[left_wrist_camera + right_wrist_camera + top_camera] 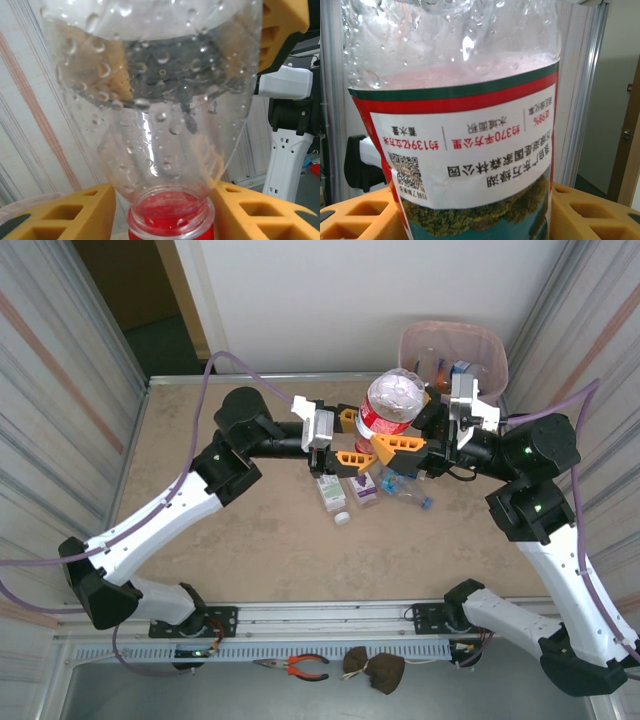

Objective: Put the plastic bottles in the bin

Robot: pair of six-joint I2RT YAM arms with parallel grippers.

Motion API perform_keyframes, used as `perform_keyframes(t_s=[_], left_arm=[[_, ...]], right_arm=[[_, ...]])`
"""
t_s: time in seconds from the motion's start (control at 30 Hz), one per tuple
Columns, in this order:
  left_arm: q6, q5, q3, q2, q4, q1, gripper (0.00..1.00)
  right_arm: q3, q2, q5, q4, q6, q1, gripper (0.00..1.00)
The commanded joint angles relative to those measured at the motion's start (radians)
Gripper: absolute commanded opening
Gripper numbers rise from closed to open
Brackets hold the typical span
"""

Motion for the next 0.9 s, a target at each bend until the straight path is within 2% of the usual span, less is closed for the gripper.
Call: perform_keyframes(t_s=[0.0,0.17,0.5,0.67,0.87], left_arm=[[0.008,-0.03,-0.014,-0.03,0.017,-0.006,0.59],[0.041,-0.08,-0.055,-0.082,-0.006,-0.006,0.67],[0.076,-0.173,-0.147,-0.182,-0.074,-0.006,0.7],[0.082,-0.191,-0.168,-0.212,-0.104,-0.005,0.7],[0.092,-0.212,-0.182,-0.24,-0.137,-0.006,0.7]], right_arm=[[0.034,-0.009,0.019,0.01,-0.027,0.006,0.57],[0.053,-0.007,0.073,-0.05,-0.076,0.007,0.56],[0.172,0.055,0.329,-0.308,-0.239,-0.034,0.55],[0.251,0.177,0.411,-0.401,-0.219,-0.176,0.54],[0.319,0.327,0.38,-0.434,-0.117,-0.413,0.52]])
